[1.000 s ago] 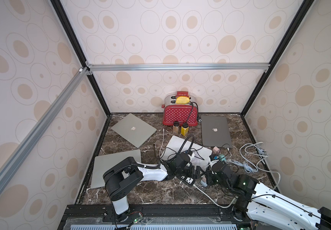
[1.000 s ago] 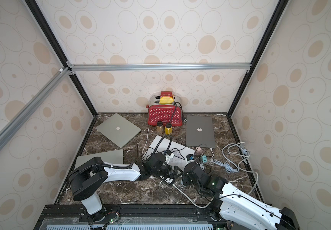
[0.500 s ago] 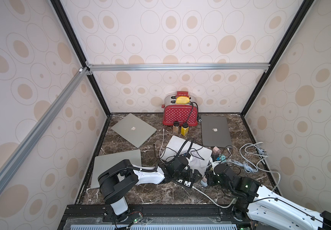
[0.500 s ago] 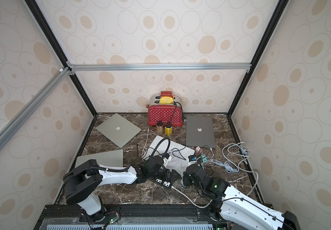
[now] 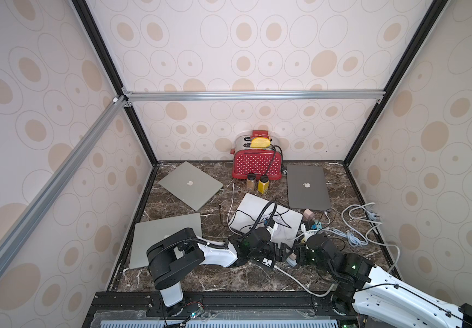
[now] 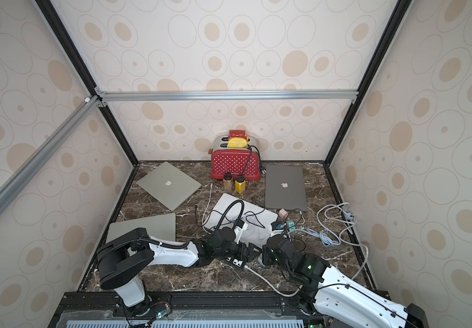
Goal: Unplug the laptop charger
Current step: Remove the charging cable from the plug.
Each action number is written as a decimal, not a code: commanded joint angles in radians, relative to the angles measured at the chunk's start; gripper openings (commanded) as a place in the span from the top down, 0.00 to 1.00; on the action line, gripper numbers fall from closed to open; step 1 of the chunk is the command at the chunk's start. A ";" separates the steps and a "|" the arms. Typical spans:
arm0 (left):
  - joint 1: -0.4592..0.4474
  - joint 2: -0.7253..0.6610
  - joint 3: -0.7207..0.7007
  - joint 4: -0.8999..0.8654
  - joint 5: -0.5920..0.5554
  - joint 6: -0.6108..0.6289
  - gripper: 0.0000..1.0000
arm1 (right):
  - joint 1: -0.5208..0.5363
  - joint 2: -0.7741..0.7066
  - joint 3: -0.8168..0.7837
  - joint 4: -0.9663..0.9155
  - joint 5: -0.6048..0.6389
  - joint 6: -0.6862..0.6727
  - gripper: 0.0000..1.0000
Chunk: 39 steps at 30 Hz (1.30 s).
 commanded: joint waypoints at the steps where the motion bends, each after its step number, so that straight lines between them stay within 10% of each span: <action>1: -0.027 0.072 -0.034 -0.122 -0.055 0.006 0.01 | 0.006 -0.022 -0.014 -0.011 0.025 0.025 1.00; 39: -0.089 0.177 0.090 -0.439 -0.040 -0.007 0.01 | 0.006 -0.152 -0.075 0.246 0.013 -0.149 1.00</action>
